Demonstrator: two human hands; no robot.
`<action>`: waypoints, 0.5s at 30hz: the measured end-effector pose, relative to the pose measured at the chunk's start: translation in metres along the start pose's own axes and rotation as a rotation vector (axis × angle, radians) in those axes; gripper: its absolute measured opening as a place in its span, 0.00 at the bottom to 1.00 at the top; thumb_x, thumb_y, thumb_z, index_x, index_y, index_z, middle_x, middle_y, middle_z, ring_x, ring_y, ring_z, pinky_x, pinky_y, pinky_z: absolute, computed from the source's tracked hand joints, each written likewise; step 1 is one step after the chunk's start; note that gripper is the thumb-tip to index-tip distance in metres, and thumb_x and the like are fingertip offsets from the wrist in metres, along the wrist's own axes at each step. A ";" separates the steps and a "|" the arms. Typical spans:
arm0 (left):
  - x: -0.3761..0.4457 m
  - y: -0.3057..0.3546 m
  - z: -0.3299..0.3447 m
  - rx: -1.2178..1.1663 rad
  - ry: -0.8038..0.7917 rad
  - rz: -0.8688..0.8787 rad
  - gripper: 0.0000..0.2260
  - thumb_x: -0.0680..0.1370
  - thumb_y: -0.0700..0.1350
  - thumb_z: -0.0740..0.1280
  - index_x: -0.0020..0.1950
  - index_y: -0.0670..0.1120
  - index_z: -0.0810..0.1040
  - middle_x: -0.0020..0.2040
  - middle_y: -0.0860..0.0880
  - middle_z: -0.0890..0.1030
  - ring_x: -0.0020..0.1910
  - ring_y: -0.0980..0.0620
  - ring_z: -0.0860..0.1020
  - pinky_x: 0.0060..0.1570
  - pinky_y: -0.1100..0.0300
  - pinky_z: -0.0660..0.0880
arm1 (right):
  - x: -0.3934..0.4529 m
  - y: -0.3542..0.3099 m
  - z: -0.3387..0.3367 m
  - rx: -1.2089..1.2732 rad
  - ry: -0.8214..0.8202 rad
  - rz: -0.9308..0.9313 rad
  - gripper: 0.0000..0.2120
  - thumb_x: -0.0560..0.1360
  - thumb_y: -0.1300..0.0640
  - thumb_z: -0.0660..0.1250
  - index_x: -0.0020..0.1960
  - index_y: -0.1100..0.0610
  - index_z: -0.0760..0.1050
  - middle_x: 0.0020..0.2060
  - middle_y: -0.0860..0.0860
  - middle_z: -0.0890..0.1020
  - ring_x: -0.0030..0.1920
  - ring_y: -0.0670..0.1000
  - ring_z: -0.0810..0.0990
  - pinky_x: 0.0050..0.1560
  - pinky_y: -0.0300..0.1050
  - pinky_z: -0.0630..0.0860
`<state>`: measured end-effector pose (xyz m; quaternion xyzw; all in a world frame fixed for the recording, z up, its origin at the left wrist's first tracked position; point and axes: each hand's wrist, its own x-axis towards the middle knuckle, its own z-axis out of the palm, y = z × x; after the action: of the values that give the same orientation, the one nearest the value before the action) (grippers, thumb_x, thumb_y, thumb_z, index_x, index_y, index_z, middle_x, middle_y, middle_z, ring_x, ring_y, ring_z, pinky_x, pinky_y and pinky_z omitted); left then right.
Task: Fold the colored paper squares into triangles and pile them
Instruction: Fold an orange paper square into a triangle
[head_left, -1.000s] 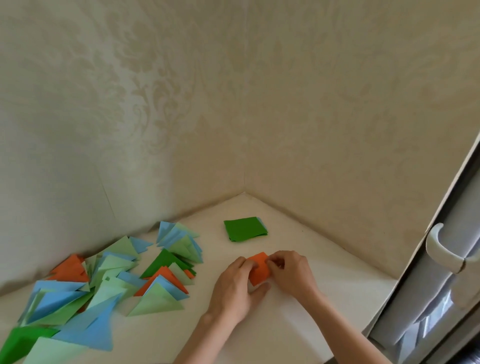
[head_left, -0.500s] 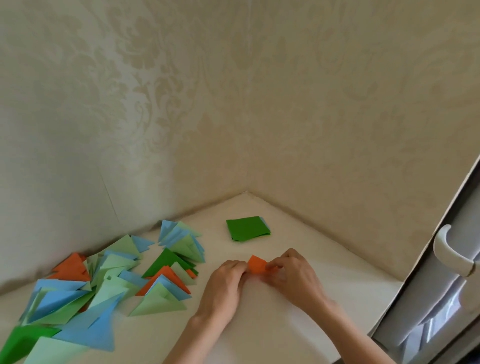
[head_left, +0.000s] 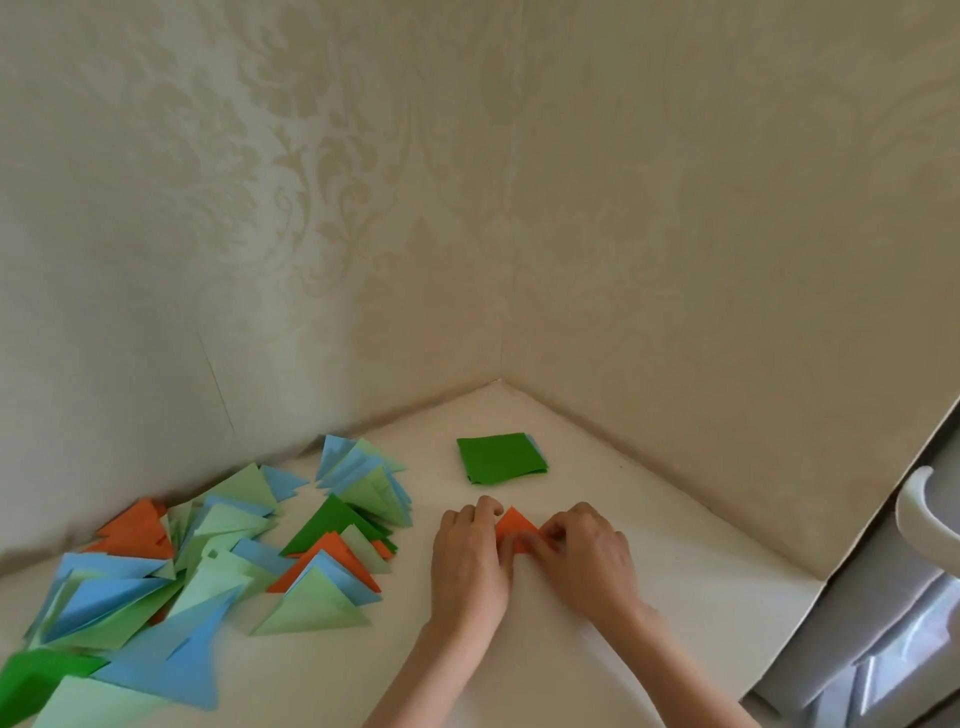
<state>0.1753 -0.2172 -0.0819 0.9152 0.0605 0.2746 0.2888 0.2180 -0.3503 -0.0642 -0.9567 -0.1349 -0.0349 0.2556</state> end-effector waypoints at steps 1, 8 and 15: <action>0.001 0.000 0.003 0.025 0.007 0.004 0.09 0.72 0.44 0.73 0.50 0.48 0.76 0.39 0.50 0.78 0.40 0.48 0.74 0.39 0.55 0.74 | 0.000 -0.001 0.001 -0.017 0.009 -0.001 0.13 0.75 0.38 0.61 0.44 0.46 0.76 0.44 0.44 0.72 0.48 0.48 0.74 0.50 0.43 0.67; 0.004 -0.007 0.009 -0.024 -0.002 -0.044 0.08 0.74 0.42 0.70 0.53 0.48 0.76 0.43 0.50 0.76 0.43 0.49 0.73 0.43 0.54 0.73 | -0.001 0.002 0.006 0.003 0.064 0.012 0.12 0.73 0.36 0.63 0.46 0.43 0.69 0.42 0.42 0.72 0.48 0.46 0.73 0.47 0.42 0.64; 0.007 -0.020 0.003 -0.146 -0.061 -0.074 0.09 0.74 0.36 0.68 0.50 0.48 0.77 0.42 0.55 0.74 0.44 0.54 0.74 0.45 0.61 0.73 | 0.006 0.005 0.001 0.120 -0.007 0.067 0.12 0.71 0.42 0.70 0.48 0.41 0.69 0.41 0.42 0.74 0.43 0.44 0.74 0.44 0.42 0.67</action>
<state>0.1843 -0.2005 -0.0918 0.8968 0.0653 0.2393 0.3664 0.2251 -0.3529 -0.0668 -0.9437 -0.1053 -0.0148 0.3132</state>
